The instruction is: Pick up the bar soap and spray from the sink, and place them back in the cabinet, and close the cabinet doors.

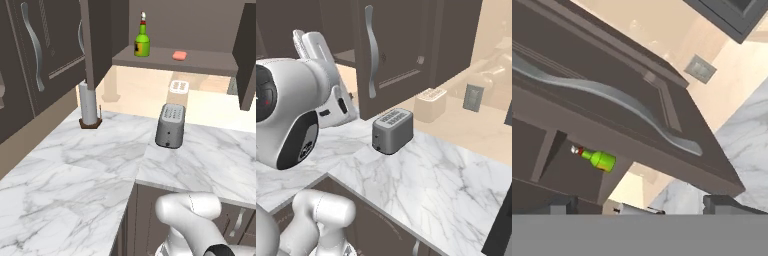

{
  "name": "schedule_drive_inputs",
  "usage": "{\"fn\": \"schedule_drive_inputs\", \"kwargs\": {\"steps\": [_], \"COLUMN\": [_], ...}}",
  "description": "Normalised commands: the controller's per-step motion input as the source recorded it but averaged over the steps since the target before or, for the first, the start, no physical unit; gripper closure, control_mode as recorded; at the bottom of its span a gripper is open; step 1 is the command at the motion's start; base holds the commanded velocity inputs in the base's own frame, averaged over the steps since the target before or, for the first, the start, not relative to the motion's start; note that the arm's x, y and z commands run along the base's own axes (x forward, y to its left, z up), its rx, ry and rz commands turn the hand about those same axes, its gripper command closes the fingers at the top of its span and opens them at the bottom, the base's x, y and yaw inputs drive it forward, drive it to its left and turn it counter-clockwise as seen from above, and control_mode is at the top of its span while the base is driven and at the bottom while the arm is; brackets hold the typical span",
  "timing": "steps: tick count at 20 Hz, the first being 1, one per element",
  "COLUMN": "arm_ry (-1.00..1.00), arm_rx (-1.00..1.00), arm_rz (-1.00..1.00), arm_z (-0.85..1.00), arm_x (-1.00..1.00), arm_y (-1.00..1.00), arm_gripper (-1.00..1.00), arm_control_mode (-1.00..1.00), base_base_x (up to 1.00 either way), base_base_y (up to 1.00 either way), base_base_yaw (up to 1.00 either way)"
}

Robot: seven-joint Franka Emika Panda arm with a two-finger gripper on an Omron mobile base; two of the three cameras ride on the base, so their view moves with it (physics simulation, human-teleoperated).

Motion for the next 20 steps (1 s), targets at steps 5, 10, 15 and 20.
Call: {"fn": "schedule_drive_inputs", "kwargs": {"steps": [5,10,15,20], "arm_ry": [0.00,0.00,0.00,0.00], "arm_rx": [0.09,0.07,0.04,0.05], "arm_rz": [0.00,0.00,0.00,0.00], "arm_z": [0.02,0.00,0.00,0.00], "arm_x": [0.00,0.00,0.03,0.02], "arm_y": [-0.23,-0.22,-0.21,-0.23], "arm_gripper": [-1.00,-1.00,-1.00,-1.00], "arm_control_mode": [-1.00,-1.00,-1.00,-1.00], "base_base_x": [0.00,0.00,0.00,0.00], "base_base_y": [0.00,0.00,0.00,0.00], "base_base_yaw": [0.00,0.00,0.00,0.00]}}
